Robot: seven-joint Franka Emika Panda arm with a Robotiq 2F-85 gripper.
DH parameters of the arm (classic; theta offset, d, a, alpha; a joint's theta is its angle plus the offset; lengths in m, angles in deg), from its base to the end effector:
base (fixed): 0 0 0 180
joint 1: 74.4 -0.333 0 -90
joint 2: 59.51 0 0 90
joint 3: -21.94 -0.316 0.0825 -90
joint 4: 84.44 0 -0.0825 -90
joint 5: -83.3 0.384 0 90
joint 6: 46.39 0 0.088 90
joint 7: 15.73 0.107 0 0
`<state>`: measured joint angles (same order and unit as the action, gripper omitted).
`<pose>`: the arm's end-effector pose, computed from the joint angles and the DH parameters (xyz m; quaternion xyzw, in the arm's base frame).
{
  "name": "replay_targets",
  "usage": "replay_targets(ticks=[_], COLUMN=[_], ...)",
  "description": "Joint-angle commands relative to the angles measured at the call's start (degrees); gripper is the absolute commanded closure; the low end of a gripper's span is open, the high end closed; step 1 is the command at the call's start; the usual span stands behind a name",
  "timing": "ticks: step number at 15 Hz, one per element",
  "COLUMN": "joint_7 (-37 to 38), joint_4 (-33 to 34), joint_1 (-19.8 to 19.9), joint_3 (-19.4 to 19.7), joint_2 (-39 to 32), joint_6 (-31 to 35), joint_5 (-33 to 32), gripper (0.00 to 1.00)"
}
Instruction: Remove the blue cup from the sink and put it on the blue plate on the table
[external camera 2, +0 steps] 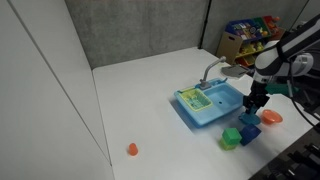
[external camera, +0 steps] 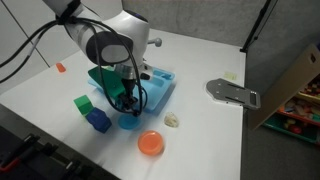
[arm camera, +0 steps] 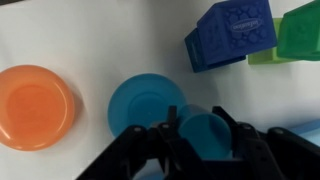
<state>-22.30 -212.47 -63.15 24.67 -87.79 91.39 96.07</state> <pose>0.4869 -0.1216 0.1246 -0.9737 0.1556 0.1476 0.0765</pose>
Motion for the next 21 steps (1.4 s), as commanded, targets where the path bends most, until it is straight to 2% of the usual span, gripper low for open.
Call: replay_targets(ticks=[1, 10, 21], joint_7=[3.4, 10.3, 15.5], joint_4=[0.0, 0.8, 5.4], joint_1=[-0.6, -0.7, -0.9], joint_3=[0.6, 2.6, 3.6], joint_2=[0.6, -0.4, -5.9], joint_6=[-0.1, 0.0, -0.3], joint_5=[0.3, 0.2, 0.2], gripper=[0.85, 0.85, 0.85])
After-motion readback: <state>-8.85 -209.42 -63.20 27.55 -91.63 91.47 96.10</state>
